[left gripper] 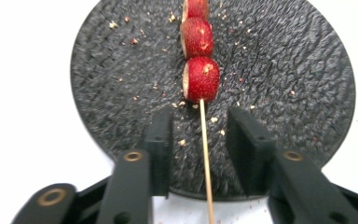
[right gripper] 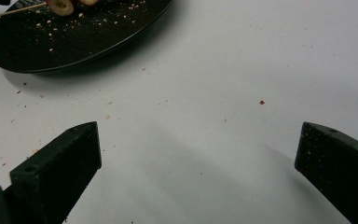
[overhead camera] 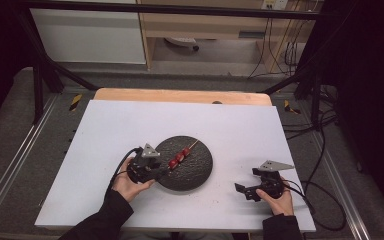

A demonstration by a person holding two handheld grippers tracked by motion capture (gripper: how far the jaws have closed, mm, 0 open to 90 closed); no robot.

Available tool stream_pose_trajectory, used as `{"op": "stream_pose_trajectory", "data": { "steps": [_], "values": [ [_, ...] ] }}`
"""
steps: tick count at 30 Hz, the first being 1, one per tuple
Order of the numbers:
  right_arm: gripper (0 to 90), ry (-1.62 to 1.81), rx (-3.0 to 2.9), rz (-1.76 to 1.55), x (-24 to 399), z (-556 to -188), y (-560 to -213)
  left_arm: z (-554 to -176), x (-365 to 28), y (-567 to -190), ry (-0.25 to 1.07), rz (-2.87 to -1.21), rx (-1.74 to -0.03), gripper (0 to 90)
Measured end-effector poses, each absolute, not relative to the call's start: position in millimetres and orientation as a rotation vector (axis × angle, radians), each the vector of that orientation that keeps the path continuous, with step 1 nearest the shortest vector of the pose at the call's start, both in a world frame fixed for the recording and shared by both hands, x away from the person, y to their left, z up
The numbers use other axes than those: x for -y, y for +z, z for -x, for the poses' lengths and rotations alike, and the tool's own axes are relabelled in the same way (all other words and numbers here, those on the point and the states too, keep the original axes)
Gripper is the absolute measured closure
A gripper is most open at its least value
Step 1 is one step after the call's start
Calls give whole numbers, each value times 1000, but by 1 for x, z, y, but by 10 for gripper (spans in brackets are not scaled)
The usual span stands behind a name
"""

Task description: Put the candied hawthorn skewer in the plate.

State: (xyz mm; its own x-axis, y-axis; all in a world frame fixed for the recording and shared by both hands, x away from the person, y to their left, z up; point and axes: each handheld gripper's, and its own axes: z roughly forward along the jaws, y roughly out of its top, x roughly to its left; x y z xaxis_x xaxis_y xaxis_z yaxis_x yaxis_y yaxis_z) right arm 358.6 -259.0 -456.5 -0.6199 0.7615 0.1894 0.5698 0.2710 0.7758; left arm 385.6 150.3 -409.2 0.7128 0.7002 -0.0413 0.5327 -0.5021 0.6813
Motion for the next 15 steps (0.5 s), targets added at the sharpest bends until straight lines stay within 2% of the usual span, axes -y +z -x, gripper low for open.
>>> {"op": "stream_pose_trajectory", "data": {
  "steps": [3,7,15],
  "values": [
    [8,1269,-2320,-1234,259,-359,-457,-383,-161,-406,308,-2217,-912,516],
    [5,1270,-2319,-1247,259,-359,-456,-379,-176,-406,306,-2205,-893,380],
    [5,1267,-2324,-1241,259,-359,-456,-371,-210,-413,334,-2171,-949,159]
  ]
}}
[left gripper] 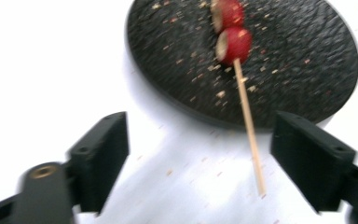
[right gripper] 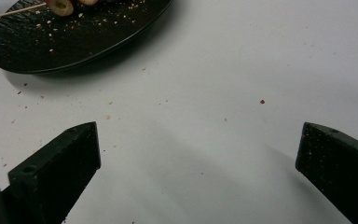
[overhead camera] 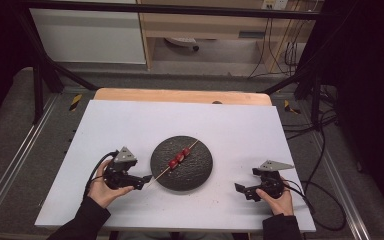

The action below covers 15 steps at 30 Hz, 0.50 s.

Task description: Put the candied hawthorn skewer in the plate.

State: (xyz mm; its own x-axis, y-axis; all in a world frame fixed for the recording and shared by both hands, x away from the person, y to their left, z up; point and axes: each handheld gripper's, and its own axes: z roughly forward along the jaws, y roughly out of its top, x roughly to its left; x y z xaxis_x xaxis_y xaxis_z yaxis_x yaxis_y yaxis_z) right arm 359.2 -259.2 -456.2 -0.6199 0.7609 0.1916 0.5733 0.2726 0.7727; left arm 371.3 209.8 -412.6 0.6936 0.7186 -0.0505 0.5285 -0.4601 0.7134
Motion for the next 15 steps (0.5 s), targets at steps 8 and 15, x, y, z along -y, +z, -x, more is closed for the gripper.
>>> {"op": "stream_pose_trajectory", "data": {
  "steps": [8,15],
  "values": [
    [5,1263,-2323,-1256,259,-359,-456,-361,-244,-421,354,-2093,-982,94],
    [5,1260,-2327,-1254,258,-359,-457,-351,-267,-434,368,-2050,-1003,85]
  ]
}}
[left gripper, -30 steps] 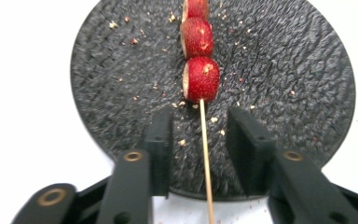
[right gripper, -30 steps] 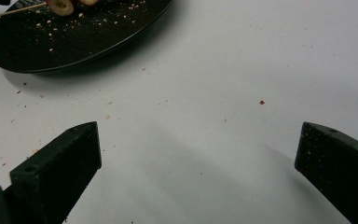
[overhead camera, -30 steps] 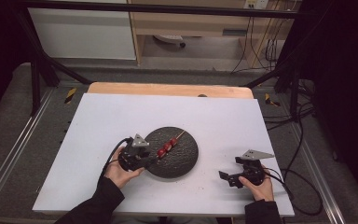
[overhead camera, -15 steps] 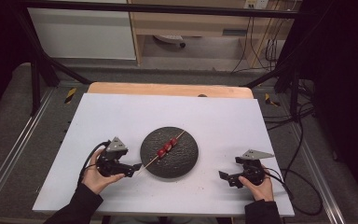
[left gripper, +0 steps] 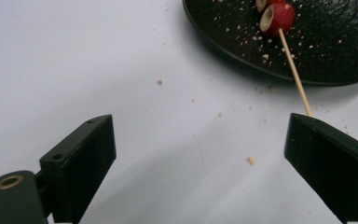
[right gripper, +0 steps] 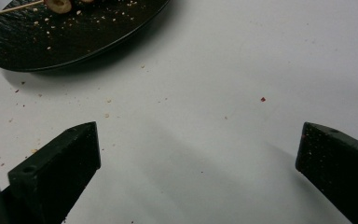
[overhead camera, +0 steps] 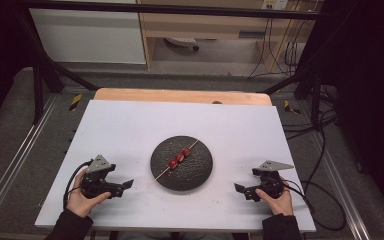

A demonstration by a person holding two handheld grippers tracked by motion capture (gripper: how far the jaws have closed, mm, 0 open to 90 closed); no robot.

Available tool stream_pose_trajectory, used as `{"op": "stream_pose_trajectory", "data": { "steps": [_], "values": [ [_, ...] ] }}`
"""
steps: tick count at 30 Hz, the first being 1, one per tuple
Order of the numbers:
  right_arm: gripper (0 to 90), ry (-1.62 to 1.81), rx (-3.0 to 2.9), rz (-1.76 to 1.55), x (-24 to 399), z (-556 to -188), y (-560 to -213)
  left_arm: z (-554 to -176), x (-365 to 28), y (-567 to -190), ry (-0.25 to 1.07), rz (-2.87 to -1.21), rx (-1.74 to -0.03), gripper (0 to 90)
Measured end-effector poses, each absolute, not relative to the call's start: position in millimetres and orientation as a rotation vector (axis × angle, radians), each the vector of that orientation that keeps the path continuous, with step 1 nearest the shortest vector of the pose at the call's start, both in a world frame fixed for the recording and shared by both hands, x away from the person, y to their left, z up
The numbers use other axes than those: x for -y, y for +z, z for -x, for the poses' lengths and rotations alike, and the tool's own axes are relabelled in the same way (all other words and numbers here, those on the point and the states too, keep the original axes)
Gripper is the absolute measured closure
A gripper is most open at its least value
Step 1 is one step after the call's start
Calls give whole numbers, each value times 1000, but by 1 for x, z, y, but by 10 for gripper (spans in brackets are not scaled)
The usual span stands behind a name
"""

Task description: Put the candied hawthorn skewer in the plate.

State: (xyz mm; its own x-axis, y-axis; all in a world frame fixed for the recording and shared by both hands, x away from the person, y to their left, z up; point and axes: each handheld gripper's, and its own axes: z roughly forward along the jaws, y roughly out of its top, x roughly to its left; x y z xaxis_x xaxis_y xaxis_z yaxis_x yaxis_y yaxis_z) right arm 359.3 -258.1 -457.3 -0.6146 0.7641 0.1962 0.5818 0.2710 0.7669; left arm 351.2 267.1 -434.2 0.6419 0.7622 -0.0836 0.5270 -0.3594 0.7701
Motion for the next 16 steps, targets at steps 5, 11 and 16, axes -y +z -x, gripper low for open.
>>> {"op": "stream_pose_trajectory", "data": {
  "steps": [5,11,16],
  "values": [
    [5,1249,-2333,-1256,258,-359,-457,-346,-277,-443,393,-2052,-1008,86],
    [5,1244,-2337,-1251,259,-359,-457,-345,-280,-448,405,-2052,-1012,80],
    [5,1237,-2339,-1256,258,-359,-457,-347,-281,-451,397,-2060,-1019,74]
  ]
}}
